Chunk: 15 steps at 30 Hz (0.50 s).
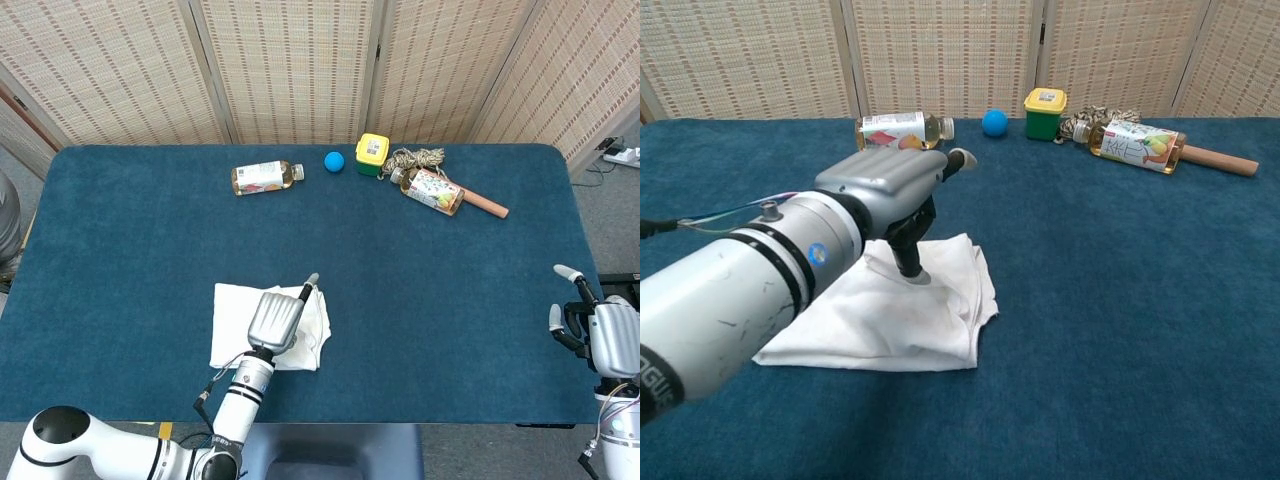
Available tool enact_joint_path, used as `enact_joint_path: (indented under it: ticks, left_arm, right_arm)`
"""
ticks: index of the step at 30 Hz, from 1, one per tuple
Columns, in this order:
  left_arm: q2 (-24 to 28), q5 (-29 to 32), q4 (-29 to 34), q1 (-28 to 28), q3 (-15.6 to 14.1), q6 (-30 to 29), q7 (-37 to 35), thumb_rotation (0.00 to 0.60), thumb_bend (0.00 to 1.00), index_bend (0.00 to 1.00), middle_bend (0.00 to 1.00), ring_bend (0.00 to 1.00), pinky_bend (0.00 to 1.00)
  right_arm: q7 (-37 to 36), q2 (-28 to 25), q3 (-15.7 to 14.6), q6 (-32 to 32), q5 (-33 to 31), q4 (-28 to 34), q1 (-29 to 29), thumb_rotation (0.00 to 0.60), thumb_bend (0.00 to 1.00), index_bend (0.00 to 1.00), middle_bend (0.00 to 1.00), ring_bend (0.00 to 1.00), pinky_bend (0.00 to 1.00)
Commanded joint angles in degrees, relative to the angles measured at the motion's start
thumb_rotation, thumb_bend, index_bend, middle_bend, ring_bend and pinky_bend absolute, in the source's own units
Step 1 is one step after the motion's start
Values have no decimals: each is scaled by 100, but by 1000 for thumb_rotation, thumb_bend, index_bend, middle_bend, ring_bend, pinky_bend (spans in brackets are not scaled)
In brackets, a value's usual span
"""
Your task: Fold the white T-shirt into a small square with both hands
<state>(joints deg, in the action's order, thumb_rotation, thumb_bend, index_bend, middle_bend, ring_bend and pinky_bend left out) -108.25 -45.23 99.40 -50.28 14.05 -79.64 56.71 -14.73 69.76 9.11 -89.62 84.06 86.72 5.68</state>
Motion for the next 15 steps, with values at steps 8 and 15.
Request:
enact_joint_path:
  ticks: [8,15]
  left_arm:
    - [916,-1052,533,595,-779,-46,-798,600,168,192,834,788,901]
    - [1653,-1659,457,974,-1456,333,-1535,600,231,438,835,788,900]
  right_arm:
    - [4,19,17,-21,44,15,13,600,534,219,943,961,1000]
    - [14,28,16,4,49,17,24,600,533,219,943,961,1000]
